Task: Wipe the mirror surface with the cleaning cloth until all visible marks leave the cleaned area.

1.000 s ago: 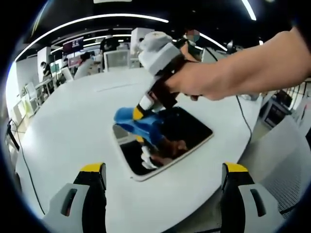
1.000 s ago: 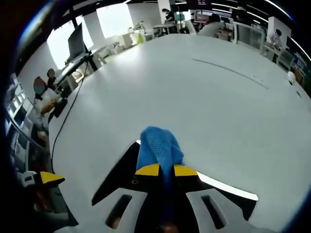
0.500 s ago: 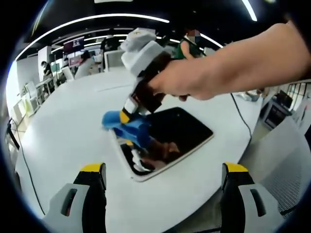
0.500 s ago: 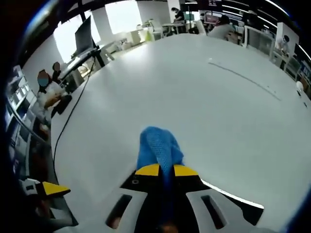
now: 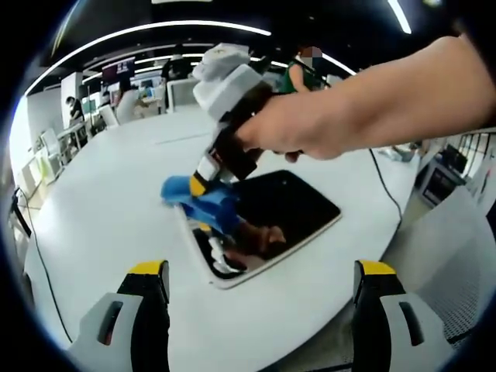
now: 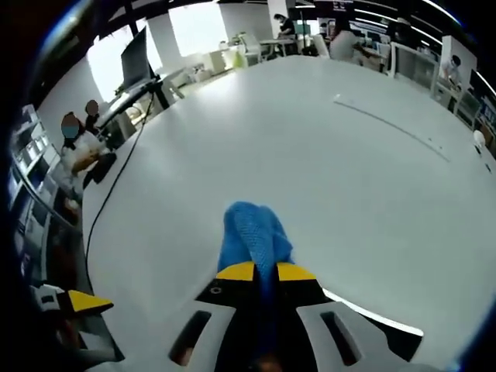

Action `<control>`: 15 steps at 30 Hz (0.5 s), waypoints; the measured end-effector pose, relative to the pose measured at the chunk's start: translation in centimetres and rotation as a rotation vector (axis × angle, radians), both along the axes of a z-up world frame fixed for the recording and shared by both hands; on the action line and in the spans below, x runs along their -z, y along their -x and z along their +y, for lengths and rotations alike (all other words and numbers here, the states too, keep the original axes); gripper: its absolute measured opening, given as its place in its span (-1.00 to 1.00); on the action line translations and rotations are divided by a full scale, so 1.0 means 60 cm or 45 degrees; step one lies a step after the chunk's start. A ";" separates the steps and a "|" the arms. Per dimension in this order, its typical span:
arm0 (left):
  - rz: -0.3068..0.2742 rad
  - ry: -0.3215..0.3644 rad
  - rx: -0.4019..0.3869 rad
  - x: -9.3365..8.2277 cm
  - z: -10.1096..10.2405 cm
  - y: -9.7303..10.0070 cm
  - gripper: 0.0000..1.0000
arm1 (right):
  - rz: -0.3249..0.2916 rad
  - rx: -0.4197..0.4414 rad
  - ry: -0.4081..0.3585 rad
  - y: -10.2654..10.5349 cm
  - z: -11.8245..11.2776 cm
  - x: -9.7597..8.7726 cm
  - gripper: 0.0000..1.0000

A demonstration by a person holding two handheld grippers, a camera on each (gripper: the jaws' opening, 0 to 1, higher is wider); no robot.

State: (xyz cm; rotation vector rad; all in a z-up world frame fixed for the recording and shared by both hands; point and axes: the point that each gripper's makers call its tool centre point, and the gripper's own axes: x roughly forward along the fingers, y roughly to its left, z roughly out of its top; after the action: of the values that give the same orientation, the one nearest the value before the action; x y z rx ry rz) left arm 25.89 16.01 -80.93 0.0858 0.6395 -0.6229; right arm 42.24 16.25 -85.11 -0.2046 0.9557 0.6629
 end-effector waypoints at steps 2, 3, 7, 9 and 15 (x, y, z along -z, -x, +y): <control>-0.001 0.000 -0.001 -0.001 0.000 0.000 0.99 | -0.002 -0.006 0.004 0.002 0.001 0.000 -0.96; -0.001 -0.001 -0.002 -0.001 0.000 0.000 0.99 | -0.003 -0.008 0.007 0.003 0.001 0.000 -0.96; -0.002 -0.002 -0.005 0.000 0.001 -0.001 0.99 | -0.003 -0.012 0.002 0.008 0.002 0.000 -0.96; -0.003 -0.003 -0.008 0.000 0.002 -0.001 0.99 | -0.007 -0.011 -0.003 0.013 0.002 0.001 -0.96; -0.007 -0.007 -0.005 -0.001 0.001 -0.001 0.99 | -0.005 -0.029 -0.009 0.028 0.004 0.001 -0.96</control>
State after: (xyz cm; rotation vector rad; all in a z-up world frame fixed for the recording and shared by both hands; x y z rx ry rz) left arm 25.92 16.09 -80.85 0.0917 0.6362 -0.6171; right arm 40.55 16.51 -85.15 -0.2109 0.9482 0.6859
